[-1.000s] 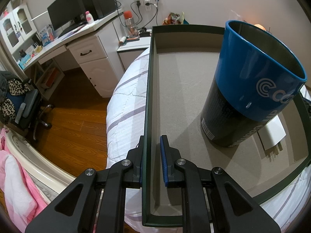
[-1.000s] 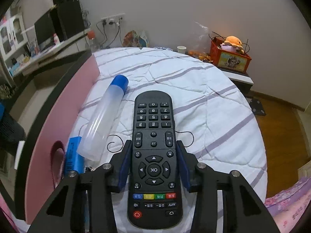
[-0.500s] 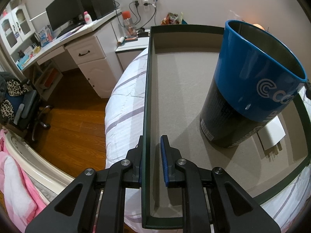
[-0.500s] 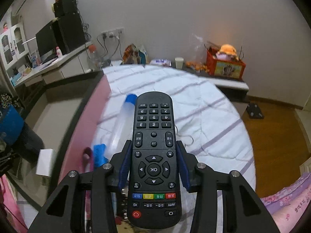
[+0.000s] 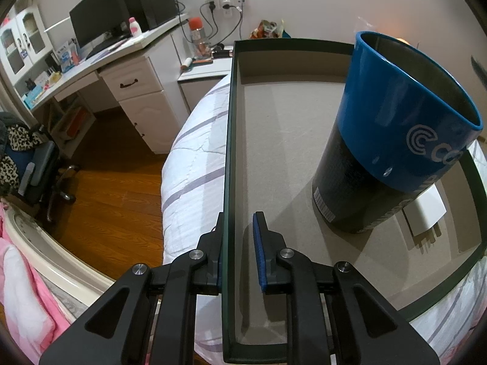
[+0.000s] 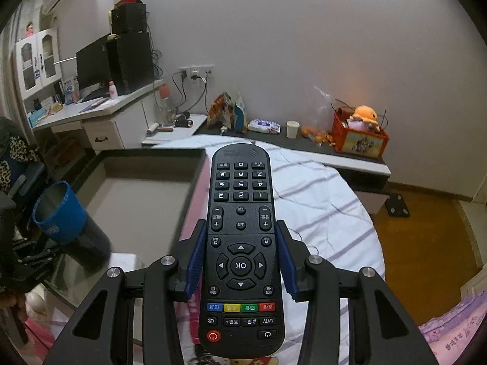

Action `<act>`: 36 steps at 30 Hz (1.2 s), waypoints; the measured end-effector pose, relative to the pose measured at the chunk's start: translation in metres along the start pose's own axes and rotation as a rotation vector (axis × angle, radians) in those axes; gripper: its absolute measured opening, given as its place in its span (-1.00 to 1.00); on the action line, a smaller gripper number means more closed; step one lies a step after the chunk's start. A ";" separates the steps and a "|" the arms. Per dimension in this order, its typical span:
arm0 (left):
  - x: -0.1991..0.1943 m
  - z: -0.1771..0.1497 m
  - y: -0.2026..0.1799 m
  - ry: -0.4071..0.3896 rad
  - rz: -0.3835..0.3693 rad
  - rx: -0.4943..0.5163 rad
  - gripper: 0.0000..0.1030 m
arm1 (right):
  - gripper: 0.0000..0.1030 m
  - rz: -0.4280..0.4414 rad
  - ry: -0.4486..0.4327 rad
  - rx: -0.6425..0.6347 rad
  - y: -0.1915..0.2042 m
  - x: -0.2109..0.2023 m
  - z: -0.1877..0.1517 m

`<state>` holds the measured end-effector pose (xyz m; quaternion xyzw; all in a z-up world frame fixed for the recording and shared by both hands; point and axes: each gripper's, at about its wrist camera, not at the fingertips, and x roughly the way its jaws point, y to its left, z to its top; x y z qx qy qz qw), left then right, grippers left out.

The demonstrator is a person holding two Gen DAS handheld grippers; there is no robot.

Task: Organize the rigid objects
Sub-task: 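Carry the black TV remote into the tray box and open the right tool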

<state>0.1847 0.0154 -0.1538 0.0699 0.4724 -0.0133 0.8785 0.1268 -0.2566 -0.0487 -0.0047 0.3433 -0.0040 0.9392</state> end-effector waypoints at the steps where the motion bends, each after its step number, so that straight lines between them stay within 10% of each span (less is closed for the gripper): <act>1: 0.000 0.000 0.000 -0.001 -0.001 0.000 -0.70 | -0.14 0.002 -0.005 -0.007 0.004 -0.002 0.003; 36: 0.002 -0.001 0.000 -0.011 -0.028 0.004 -0.69 | -0.13 0.101 0.103 -0.123 0.084 0.055 0.019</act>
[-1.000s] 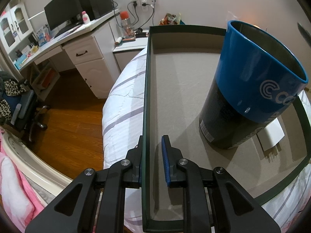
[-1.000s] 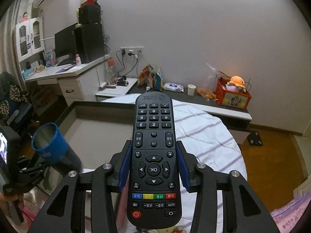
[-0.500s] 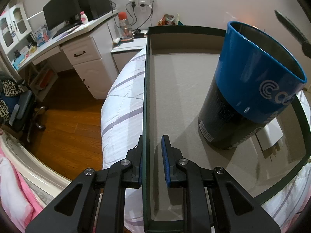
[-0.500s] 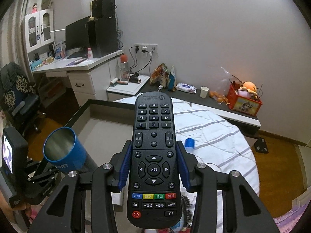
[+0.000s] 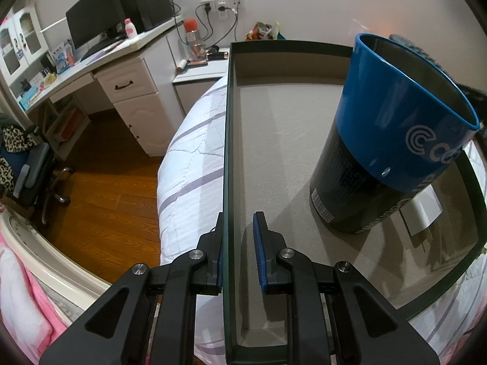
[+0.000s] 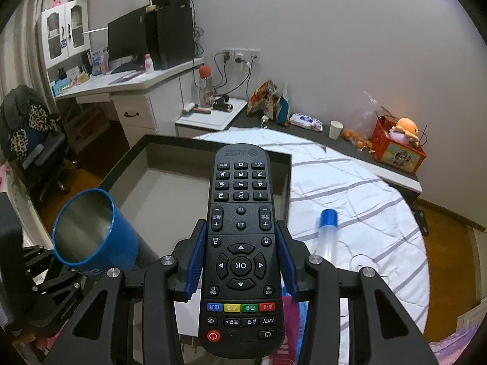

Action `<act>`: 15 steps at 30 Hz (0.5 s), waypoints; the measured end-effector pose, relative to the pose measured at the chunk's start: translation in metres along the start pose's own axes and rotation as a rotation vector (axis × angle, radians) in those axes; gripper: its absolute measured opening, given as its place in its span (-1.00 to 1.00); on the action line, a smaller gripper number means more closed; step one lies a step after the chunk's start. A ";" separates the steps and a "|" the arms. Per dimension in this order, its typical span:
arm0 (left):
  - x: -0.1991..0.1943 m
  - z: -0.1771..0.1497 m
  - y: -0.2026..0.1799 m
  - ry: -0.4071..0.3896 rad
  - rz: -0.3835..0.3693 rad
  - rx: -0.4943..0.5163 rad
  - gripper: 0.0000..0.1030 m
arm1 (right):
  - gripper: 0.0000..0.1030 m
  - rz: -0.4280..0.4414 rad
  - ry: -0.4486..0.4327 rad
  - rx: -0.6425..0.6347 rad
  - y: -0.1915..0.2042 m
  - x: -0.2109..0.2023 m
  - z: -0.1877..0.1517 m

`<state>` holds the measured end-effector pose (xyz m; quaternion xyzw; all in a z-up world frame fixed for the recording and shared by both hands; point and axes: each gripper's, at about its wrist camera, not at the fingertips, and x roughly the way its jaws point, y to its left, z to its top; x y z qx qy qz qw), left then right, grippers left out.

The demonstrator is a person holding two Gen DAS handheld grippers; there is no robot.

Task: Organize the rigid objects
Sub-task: 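Carry the black TV remote into the tray box and open the right tool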

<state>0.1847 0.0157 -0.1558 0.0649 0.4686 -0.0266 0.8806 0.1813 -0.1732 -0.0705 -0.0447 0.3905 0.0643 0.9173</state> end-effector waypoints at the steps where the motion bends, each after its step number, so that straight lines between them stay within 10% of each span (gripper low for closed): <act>1: 0.000 0.001 -0.001 0.001 0.000 0.001 -0.69 | -0.13 0.004 0.012 -0.003 0.001 0.004 -0.001; 15: 0.002 0.004 -0.006 0.000 0.004 0.016 -0.70 | -0.13 0.034 0.131 -0.014 0.009 0.042 -0.009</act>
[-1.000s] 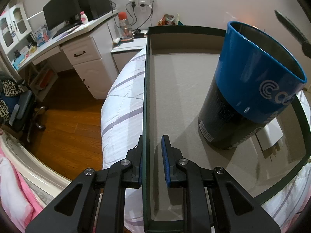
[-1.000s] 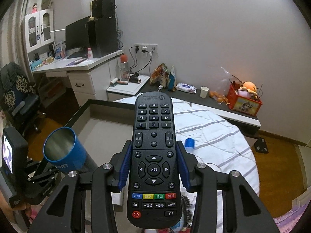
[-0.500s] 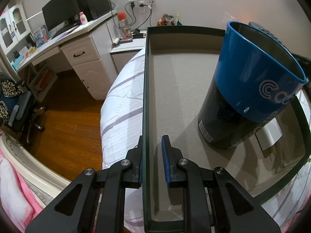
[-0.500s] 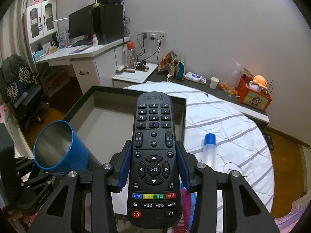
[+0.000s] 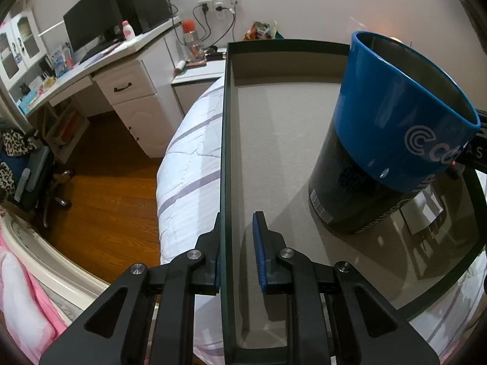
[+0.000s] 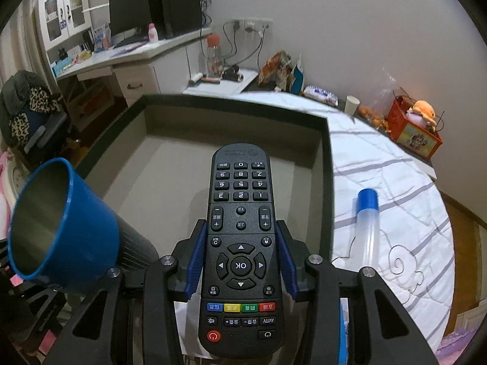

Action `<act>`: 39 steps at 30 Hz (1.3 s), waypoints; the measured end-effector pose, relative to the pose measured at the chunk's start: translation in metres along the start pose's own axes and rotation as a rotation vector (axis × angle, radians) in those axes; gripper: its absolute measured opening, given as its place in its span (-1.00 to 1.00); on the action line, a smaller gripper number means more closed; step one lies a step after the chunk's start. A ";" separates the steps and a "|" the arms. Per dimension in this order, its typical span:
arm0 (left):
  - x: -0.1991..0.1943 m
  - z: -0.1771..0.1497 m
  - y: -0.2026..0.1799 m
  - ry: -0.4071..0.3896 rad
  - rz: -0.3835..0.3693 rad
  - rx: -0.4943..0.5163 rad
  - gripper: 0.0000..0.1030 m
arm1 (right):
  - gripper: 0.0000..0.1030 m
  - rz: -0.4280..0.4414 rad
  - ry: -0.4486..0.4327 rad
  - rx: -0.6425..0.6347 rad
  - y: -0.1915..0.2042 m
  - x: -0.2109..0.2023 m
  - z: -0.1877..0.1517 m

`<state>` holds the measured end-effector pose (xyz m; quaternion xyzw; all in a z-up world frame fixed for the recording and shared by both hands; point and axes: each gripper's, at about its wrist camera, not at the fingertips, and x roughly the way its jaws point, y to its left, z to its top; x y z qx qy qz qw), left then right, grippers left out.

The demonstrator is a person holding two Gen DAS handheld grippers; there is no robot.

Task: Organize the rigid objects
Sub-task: 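Carry the black TV remote into the tray box and open the right tool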

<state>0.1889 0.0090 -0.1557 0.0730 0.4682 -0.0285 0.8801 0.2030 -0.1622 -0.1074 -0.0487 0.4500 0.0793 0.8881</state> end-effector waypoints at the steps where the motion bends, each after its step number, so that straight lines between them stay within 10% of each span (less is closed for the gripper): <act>1: 0.000 0.000 0.000 -0.001 -0.002 0.000 -0.70 | -0.13 -0.003 0.006 0.002 -0.001 0.000 0.001; 17: -0.002 -0.001 -0.004 0.001 0.002 0.004 -0.69 | -0.12 -0.063 0.005 0.006 -0.003 -0.007 -0.001; 39: 0.002 0.002 0.000 0.009 0.031 -0.006 -0.67 | 0.73 -0.166 -0.436 0.146 -0.048 -0.145 -0.022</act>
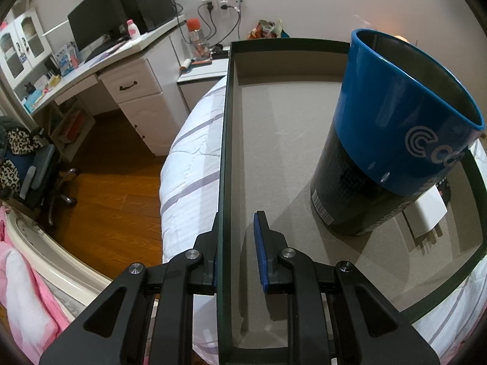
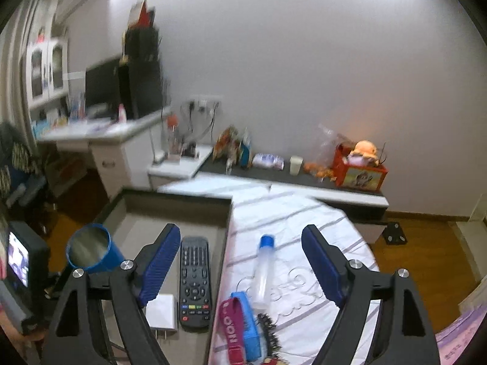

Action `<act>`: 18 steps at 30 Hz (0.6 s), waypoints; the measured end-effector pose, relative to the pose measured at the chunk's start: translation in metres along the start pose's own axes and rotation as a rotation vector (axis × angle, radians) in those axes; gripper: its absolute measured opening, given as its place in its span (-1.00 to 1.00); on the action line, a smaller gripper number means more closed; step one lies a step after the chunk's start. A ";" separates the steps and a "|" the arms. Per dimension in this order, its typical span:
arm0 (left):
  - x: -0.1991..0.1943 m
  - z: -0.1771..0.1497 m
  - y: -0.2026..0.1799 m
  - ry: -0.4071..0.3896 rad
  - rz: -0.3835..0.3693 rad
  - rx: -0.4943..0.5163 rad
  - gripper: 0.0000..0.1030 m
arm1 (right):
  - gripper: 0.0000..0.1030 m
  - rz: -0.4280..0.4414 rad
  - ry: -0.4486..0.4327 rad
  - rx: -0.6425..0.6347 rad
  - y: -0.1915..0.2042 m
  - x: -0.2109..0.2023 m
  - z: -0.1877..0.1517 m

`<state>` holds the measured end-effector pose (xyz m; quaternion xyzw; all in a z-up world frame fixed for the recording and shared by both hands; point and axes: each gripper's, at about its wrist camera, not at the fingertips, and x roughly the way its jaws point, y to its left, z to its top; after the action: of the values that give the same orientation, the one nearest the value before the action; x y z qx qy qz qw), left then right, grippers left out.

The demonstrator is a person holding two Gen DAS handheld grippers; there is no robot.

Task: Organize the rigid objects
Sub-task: 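Move the right tool back to the clear blue-capped bottle on the bed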

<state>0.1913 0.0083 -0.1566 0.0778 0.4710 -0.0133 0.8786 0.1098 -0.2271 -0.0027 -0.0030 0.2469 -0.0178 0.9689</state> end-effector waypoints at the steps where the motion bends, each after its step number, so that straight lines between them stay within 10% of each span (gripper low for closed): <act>1: 0.000 0.000 0.000 0.000 0.001 0.001 -0.67 | 0.81 0.004 -0.046 0.026 -0.008 -0.012 0.000; 8: -0.001 -0.002 0.001 -0.001 0.006 0.000 -0.66 | 1.00 -0.046 -0.147 0.055 -0.036 -0.049 -0.001; 18: -0.001 -0.003 0.000 -0.001 0.010 -0.001 -0.66 | 1.00 -0.097 -0.035 0.082 -0.064 -0.048 -0.032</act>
<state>0.1883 0.0082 -0.1573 0.0797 0.4703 -0.0087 0.8789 0.0498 -0.2891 -0.0069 0.0243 0.2284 -0.0746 0.9704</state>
